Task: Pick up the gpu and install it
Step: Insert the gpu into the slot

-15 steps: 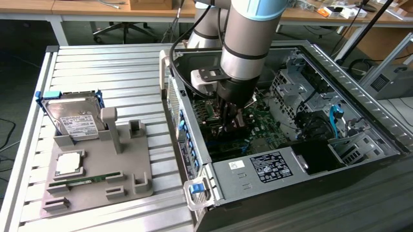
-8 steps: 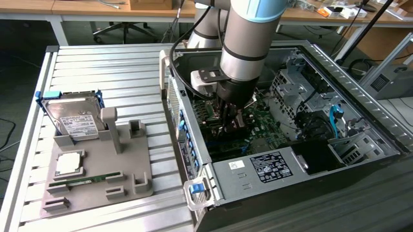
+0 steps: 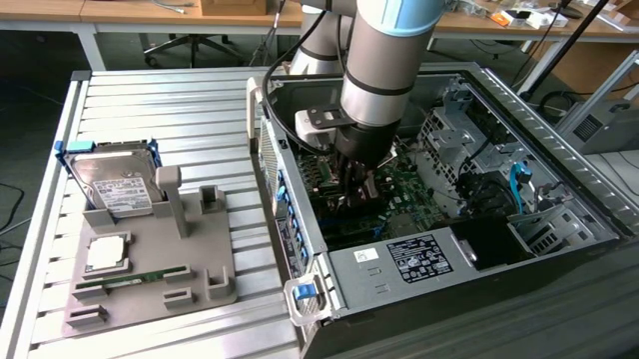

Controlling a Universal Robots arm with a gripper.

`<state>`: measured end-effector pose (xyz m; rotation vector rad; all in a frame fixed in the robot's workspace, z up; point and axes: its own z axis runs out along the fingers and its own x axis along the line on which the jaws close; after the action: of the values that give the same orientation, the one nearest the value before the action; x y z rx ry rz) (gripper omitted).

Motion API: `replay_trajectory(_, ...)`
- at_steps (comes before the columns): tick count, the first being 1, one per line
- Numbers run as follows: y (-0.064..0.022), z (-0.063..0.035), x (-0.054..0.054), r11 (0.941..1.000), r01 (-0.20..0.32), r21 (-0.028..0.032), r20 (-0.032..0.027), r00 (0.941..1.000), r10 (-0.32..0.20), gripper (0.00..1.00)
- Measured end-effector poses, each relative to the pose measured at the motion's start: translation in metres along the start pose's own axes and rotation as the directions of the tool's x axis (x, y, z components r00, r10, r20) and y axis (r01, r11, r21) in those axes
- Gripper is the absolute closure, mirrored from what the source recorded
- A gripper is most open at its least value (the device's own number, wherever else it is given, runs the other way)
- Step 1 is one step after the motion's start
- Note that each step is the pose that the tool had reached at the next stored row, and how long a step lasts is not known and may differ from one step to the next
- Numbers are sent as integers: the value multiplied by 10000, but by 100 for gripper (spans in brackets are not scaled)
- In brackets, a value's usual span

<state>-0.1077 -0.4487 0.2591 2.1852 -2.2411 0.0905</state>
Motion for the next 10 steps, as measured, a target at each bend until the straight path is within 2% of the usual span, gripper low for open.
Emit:
replay_trajectory(2, 0, -3, 1, 10000, 1, -4, -6, 10000, -1, 60)
replay_trajectory(3, 0, -3, 1, 10000, 1, -4, -7, 10000, -1, 60)
replay_trajectory(4, 0, -3, 1, 10000, 1, -4, -7, 10000, -1, 54)
replay_trajectory(8, 0, -6, 1, 10000, 0, -5, -9, 10000, 0, 54)
replay_trajectory(10, -1, -49, 3, 10000, -1, -2, -6, 10000, 1, 54)
